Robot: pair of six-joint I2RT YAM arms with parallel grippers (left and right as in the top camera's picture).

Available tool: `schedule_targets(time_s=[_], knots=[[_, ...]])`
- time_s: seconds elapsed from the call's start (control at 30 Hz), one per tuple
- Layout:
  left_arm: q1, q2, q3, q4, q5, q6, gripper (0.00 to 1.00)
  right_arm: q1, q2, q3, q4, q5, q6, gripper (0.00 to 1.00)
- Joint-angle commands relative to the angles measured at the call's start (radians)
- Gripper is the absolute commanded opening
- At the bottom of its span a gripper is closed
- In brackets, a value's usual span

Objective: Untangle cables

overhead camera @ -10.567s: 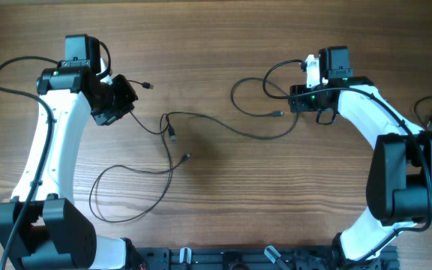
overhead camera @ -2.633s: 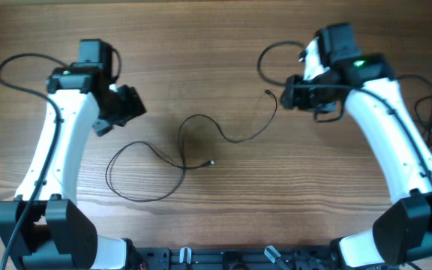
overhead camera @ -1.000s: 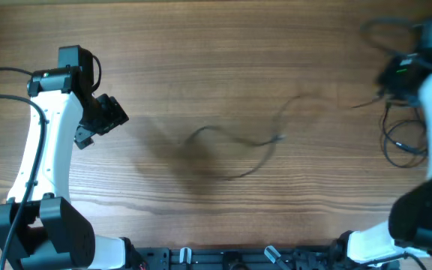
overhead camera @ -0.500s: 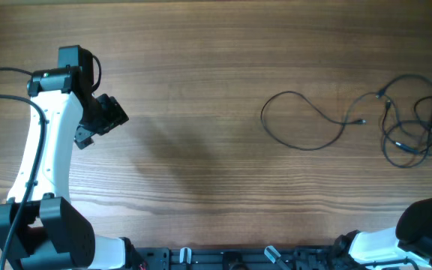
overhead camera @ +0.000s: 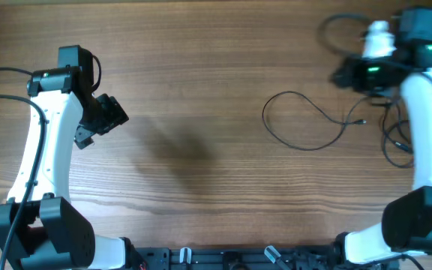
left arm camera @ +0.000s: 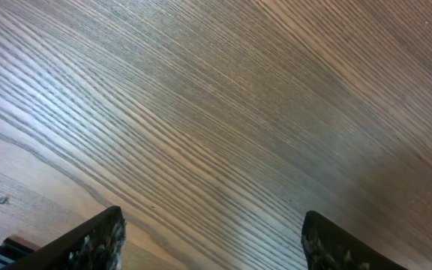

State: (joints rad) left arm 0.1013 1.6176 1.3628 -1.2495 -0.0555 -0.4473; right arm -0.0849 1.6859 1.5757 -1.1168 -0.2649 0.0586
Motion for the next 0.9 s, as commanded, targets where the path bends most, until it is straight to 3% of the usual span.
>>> schedule_targets(time_s=[0.0,0.13,0.4,0.87], knots=[[0.008,-0.005,-0.006,0.005,-0.009,-0.006,0.79,0.142,0.024,-0.085,0.053,0.068,-0.059,0.61],[0.007,-0.005,-0.005,0.015,0.04,0.017,0.85,0.28,0.027,-0.202,0.161,0.093,-0.06,0.63],[-0.001,-0.005,-0.005,0.065,0.331,0.272,0.89,0.439,0.027,-0.388,0.347,0.157,-0.055,0.63],[-0.123,-0.002,-0.067,0.114,0.301,0.283,0.92,0.481,0.074,-0.654,0.708,0.161,0.023,0.62]])
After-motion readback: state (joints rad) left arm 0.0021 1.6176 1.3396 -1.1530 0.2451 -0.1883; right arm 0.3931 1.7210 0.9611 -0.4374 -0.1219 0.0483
